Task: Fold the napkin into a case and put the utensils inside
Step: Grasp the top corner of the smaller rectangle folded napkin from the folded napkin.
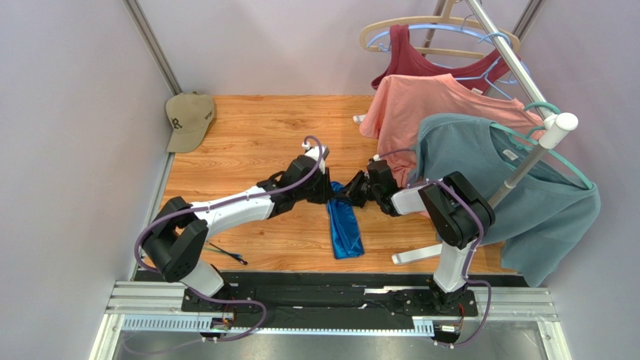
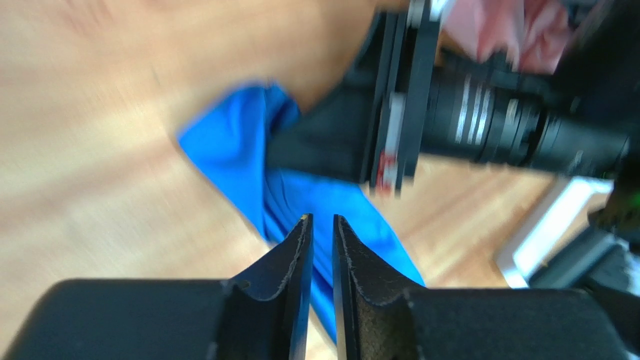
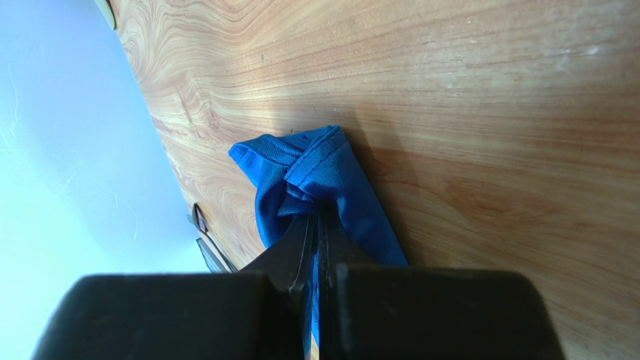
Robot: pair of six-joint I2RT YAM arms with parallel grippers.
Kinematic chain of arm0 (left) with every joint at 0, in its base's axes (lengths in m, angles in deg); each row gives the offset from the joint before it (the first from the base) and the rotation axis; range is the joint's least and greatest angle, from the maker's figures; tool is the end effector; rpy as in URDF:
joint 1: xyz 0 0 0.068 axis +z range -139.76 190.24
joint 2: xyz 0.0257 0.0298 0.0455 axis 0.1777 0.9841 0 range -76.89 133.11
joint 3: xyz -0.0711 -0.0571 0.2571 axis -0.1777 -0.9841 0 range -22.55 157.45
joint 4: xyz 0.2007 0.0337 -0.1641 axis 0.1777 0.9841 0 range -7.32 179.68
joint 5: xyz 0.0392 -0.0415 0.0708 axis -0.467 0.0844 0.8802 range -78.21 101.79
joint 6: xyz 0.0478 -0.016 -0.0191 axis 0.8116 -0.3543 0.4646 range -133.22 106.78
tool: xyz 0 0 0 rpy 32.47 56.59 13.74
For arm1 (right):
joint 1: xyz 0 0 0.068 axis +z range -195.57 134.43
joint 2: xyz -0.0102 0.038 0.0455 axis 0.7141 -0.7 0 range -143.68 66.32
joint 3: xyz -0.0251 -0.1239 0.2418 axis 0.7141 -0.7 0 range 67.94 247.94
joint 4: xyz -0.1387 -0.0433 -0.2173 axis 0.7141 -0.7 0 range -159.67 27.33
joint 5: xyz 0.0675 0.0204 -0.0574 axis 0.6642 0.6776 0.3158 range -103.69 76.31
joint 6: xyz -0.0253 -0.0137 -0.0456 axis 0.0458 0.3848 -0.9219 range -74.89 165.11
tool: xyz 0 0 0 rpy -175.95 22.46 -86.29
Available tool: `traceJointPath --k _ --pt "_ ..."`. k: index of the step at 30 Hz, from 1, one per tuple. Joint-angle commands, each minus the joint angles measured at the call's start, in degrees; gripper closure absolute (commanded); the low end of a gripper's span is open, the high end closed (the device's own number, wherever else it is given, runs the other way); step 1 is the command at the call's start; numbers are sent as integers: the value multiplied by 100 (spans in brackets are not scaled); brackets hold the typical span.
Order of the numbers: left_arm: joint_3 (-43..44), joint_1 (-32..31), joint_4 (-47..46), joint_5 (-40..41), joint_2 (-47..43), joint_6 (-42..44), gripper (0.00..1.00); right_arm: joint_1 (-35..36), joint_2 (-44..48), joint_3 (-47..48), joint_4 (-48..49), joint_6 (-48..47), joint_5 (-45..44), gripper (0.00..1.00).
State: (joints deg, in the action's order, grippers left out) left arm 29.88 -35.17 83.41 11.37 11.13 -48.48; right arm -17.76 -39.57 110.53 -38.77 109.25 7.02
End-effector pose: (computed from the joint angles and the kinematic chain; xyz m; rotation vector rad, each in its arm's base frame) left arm 0.2339 -0.2375 0.2186 0.2094 2.3109 -0.7664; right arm 0.2939 0.1692 0.1075 0.5788 2.4618 1.1763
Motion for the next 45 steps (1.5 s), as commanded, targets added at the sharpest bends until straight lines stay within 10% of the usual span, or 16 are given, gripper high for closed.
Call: traceJointPath --k 1,24,35,45 --pt "671 120 558 201 660 1346 78 -39 -29 -5 -403 -463 -181 100" --pt "1445 120 673 -230 1523 1584 62 -57 7 21 -351 -490 -85 100" --pt "1736 120 999 34 1832 1628 100 -48 121 83 -456 -674 -85 100" --pt "1218 120 543 -1 1191 1277 100 49 516 74 -597 -1395 38 100"
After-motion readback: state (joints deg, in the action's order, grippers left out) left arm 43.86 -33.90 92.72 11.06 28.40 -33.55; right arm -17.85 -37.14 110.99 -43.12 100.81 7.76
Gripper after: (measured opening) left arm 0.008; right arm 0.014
